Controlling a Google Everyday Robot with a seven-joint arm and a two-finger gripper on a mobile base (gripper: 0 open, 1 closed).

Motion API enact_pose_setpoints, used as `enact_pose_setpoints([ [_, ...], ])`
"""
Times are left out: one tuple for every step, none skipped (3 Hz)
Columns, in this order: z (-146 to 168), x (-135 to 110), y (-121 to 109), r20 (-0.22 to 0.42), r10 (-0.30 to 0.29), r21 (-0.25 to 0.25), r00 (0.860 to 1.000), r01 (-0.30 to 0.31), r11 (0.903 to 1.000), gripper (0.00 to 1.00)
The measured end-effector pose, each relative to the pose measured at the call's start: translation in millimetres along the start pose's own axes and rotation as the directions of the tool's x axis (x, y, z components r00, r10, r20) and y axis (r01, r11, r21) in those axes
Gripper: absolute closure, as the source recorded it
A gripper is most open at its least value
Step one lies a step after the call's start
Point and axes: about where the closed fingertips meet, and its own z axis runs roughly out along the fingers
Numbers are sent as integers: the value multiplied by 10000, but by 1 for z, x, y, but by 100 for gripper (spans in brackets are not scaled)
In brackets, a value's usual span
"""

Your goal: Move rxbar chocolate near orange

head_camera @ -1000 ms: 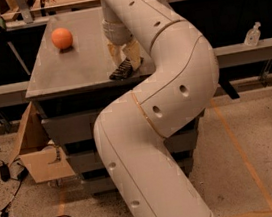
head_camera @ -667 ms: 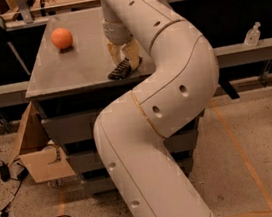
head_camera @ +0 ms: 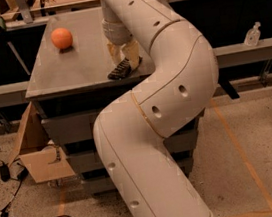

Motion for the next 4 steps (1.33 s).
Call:
enact_pose_setpoints([
  [0, 0, 0, -1, 3, -1, 10000, -3, 10000, 66],
  [0, 0, 0, -3, 7, -1, 10000, -7, 10000, 67],
  [-1, 0, 0, -1, 10, 6, 10000, -10, 10000, 68],
  [-1, 0, 1, -1, 12, 9, 10000, -12, 10000, 70],
])
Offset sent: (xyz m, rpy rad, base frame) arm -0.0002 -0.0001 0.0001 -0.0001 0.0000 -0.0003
